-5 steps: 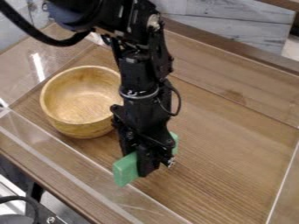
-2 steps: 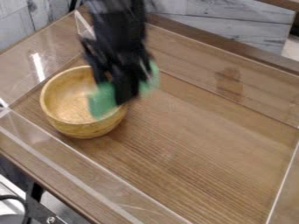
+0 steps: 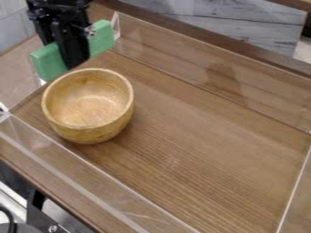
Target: Put the green block in the brown bowl
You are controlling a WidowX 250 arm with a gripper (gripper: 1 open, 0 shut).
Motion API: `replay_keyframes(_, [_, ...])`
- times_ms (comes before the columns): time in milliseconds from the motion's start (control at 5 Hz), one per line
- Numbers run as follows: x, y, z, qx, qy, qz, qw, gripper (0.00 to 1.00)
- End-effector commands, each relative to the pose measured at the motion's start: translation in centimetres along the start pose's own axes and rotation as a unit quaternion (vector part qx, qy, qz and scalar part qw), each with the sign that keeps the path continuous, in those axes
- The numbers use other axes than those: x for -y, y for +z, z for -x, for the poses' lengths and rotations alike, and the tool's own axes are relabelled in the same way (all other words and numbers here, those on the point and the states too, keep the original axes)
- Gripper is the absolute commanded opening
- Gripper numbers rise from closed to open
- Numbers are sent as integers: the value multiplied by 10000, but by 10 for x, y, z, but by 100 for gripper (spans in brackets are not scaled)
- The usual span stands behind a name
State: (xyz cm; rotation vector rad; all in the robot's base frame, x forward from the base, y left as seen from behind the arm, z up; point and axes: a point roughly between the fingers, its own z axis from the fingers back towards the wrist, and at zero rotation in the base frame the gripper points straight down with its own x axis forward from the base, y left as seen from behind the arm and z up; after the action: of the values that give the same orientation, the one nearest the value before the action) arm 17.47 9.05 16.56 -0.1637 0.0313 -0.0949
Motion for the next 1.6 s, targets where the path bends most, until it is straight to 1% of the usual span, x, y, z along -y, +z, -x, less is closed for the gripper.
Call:
replay_keyframes(0, [-3, -6, -7, 198, -93, -140, 9997, 0])
replay_keyframes(400, [7, -33, -21, 258, -195, -163, 9993, 0])
replay_keyframes(800, [13, -56, -32, 265, -273, -236, 9990, 0])
replay_keyframes(1000, [10, -64, -34, 266, -274, -268, 9989, 0])
replay_keyframes(1400, [5, -70, -39, 305, -213, -288, 9989, 0])
